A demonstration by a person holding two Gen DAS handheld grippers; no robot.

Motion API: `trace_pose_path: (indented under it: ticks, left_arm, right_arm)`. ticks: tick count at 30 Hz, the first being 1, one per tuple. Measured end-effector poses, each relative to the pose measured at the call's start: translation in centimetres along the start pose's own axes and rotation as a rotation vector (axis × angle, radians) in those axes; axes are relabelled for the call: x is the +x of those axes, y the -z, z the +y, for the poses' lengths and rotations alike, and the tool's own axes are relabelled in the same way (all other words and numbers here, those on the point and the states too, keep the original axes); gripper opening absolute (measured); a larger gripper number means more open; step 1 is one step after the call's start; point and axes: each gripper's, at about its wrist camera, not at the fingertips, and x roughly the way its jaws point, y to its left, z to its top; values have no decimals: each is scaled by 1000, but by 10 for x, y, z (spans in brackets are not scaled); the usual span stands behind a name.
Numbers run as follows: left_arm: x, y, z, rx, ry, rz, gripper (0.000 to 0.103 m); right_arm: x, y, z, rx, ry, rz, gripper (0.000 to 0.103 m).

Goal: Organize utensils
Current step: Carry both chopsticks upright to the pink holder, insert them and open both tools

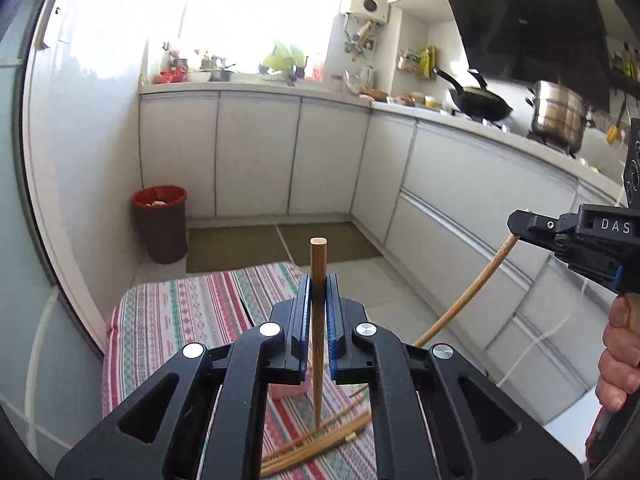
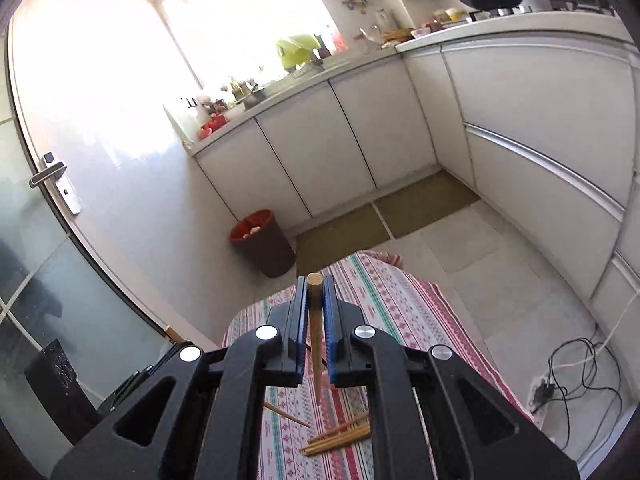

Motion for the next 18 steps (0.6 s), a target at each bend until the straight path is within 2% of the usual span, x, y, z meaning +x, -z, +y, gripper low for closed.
trace_pose_path:
  ticks: [5,10,18]
  left_arm:
    - [24,-15,17,-58,-16,-35,6]
    - [52,-22,30,-79,-51,-48,6]
    - [98,-6,53,-101,-78,7,7]
  right_arm:
    - [44,-17,20,-36,1,-40,8]
    - [99,-15,21,-43,11,-16,8]
    - [168,3,9,-62,48,47,8]
